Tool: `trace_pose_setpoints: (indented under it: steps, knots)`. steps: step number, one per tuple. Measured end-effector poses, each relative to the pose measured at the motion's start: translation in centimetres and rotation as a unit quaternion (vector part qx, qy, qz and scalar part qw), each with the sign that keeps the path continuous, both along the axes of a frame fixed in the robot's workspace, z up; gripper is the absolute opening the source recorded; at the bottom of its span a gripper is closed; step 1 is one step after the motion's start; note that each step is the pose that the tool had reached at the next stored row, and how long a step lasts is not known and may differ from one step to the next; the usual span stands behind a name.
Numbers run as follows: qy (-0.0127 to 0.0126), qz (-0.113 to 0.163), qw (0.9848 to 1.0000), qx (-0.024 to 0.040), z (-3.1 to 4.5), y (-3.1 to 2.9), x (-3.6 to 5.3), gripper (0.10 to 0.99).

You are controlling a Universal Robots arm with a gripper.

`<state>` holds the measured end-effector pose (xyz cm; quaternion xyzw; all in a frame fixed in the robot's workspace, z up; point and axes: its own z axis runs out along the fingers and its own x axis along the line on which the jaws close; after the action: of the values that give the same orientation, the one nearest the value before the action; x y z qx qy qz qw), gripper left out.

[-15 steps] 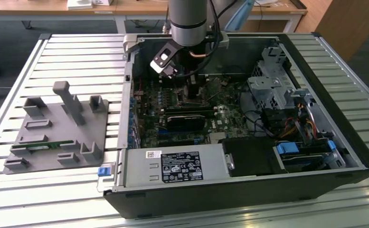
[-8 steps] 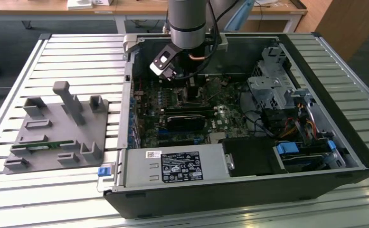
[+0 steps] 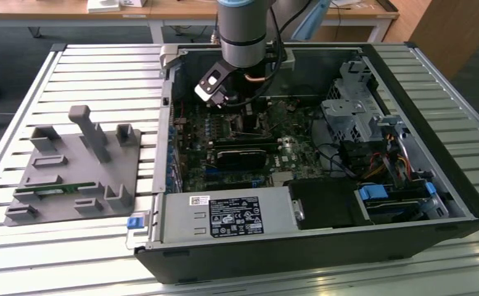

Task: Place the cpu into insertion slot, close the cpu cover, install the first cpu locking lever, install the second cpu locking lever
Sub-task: 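Place the cpu into insertion slot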

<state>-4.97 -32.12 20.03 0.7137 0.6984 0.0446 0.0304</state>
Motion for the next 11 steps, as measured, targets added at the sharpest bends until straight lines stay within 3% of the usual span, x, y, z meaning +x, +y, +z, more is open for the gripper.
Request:
trace_pose_setpoints:
  steps: [11]
  knots:
    - [0.0,-0.001,1.0,0.0,-0.57,0.0,0.0,0.537]
